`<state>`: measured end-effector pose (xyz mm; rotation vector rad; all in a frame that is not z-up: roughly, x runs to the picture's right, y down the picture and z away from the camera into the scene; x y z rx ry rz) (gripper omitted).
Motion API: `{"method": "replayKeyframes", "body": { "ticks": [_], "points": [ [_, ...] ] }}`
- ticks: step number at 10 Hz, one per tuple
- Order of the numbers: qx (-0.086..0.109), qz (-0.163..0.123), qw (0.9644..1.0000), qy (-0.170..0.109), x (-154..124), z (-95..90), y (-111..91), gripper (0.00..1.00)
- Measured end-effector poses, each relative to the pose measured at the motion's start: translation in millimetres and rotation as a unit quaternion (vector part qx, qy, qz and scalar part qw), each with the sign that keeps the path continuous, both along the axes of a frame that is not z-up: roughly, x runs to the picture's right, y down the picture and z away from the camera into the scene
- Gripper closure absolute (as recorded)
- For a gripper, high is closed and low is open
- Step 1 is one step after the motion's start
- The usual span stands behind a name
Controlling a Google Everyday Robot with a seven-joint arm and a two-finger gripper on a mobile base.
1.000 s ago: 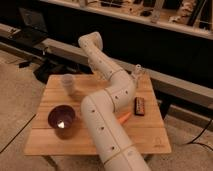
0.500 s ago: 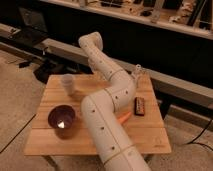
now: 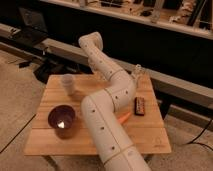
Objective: Place the white sponge in the ceramic cup
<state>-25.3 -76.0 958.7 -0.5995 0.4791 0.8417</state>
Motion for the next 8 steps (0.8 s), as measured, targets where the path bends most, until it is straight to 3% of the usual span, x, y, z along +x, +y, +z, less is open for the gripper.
{"method": "replayKeyframes", "body": {
  "ticks": [2,5,8],
  "points": [
    [0.0,0.001,1.0,-0.001,0.2,1.1,0.8,1.0],
    [-0.025,-0.005,0.9997,-0.004,7.2,14.6,25.1,1.0],
    [-0.026,-0.005,0.9996,-0.006,5.7,13.8,25.3,1.0]
  ]
}}
